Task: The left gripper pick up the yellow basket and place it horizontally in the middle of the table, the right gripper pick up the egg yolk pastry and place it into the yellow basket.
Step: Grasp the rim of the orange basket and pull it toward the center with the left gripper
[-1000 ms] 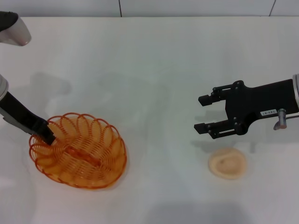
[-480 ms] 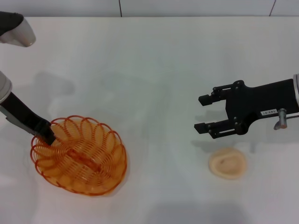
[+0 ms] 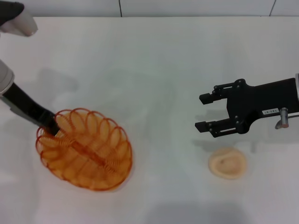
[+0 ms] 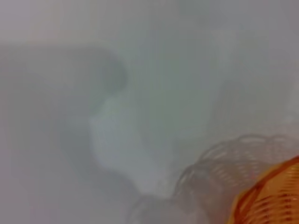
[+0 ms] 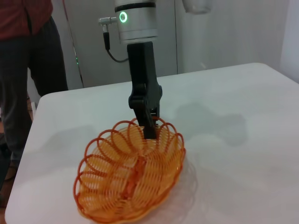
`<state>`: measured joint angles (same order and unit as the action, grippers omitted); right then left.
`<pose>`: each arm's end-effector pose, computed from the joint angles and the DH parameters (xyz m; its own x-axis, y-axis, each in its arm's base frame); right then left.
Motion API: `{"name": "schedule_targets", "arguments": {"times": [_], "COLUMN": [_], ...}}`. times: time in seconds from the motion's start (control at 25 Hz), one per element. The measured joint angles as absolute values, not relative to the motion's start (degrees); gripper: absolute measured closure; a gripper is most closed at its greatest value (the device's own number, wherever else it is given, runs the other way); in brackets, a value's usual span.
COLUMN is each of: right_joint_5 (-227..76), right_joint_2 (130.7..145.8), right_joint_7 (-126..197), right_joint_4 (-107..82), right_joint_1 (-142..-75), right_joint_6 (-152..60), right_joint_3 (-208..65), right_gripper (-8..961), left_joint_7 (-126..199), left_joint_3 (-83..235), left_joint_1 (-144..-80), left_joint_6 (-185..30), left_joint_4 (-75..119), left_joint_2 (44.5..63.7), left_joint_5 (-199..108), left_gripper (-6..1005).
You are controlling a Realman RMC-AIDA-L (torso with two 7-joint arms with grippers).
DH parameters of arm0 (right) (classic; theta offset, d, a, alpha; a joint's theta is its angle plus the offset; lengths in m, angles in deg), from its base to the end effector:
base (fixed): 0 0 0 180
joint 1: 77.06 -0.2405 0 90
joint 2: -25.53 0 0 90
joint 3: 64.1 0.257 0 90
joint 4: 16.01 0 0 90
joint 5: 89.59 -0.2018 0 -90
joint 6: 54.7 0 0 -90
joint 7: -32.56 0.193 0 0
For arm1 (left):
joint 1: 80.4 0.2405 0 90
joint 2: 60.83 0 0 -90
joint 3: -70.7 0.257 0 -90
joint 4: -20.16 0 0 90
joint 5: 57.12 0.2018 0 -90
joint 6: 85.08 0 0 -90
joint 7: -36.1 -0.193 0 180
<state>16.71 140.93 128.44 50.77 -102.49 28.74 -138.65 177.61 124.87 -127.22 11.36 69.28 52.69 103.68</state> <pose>0.1749 0.3344 -0.0446 0.9627 -0.1243 -0.2405 -0.1609 -0.9771 -0.1389 -0.2726 0.3654 -0.0012 0.4262 0.8645 -0.2664 0.7612 -0.5018 -0.4108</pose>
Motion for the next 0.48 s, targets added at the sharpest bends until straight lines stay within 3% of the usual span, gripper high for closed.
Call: {"name": "schedule_targets", "arguments": {"times": [0.48], "right_joint_5": [16.6], "right_joint_2": [140.92], "right_joint_7": [128.5], "right_joint_4": [50.8], "right_joint_1": [-102.4], "right_joint_6": [28.8], "right_joint_3": [-138.6], "right_gripper": [255], "left_joint_7": [178.6], "left_joint_3": [123.1], "left_joint_1": [-129.7], "left_joint_6": [12.0], "left_joint_4": [70.9], "left_joint_2": [52.72], "left_joint_5": [98.2], "left_gripper": [898]}}
